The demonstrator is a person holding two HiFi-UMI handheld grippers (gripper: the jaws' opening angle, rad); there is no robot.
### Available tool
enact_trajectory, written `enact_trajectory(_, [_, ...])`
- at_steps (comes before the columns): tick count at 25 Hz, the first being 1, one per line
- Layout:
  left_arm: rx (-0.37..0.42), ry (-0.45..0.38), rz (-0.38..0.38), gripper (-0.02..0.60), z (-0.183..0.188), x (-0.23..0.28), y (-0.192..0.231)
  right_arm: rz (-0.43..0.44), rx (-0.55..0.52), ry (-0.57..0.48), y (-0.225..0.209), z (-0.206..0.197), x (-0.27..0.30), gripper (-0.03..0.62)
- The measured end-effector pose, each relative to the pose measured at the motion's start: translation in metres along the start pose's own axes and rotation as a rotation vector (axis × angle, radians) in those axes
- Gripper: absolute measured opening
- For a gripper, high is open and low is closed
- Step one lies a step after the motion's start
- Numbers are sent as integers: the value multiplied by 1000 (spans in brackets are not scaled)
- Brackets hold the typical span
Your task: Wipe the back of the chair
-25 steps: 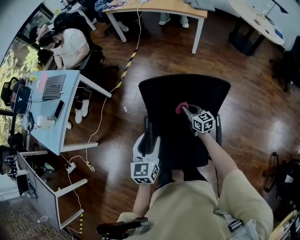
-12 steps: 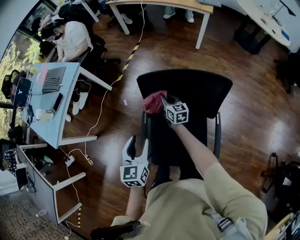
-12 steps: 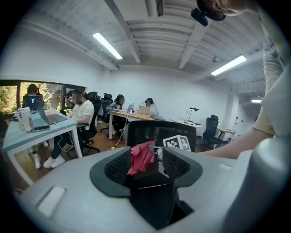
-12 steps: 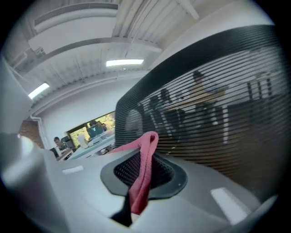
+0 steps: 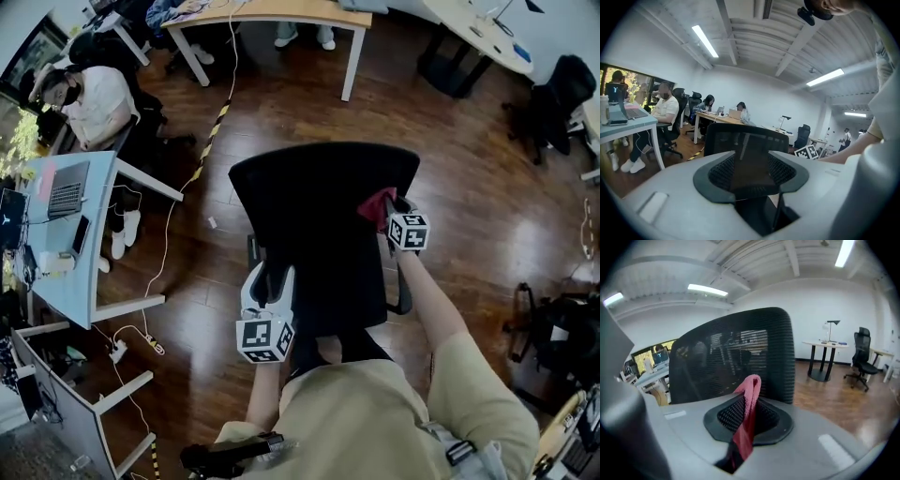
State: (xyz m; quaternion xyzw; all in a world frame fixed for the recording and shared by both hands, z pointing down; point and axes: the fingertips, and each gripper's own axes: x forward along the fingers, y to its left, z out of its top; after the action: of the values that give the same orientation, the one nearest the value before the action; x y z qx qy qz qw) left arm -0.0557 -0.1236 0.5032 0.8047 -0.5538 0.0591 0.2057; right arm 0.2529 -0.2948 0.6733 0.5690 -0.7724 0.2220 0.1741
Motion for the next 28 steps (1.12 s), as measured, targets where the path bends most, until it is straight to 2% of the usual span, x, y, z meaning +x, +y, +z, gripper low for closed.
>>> enact_trajectory(1, [-6,3,4,202,-2,-1,-1,30,11,1,17,0,6,26])
enact_trajectory(3, [-9,9,14,202,-4,-4,0,147,26,2,74,-4,24,28])
enact_trajectory(7, [-10,11,72,202,-6,-23,16,489,-39,15,242,-9,60,28])
enact_trajectory(9, [-8,16,117,202,-6,-37,29,628,-72,12,321,-9,74,28])
enact_trajectory(11, [-18,20,171,202,-7,-52,44,699,-89,14,376,-11,89,28])
enact_trajectory(14, [-39,35,227,202,-15,-73,60,694,-66,11,403,-14,108,28])
enact_trajectory(17, [-57,55,231,202,-26,-77,69,655,-148,1,385,-14,108,28])
enact_trajectory(19, [-58,58,207,202,-29,-68,70,612,-182,4,348,-20,103,28])
enact_trajectory(21, [-39,57,163,202,-28,-52,61,504,-171,16,279,-27,97,28])
enact_trajectory(25, [3,77,58,202,-32,-16,37,230,-114,57,112,-33,66,28])
enact_trajectory(28, [8,85,5,202,-33,2,24,84,-78,58,30,-34,30,26])
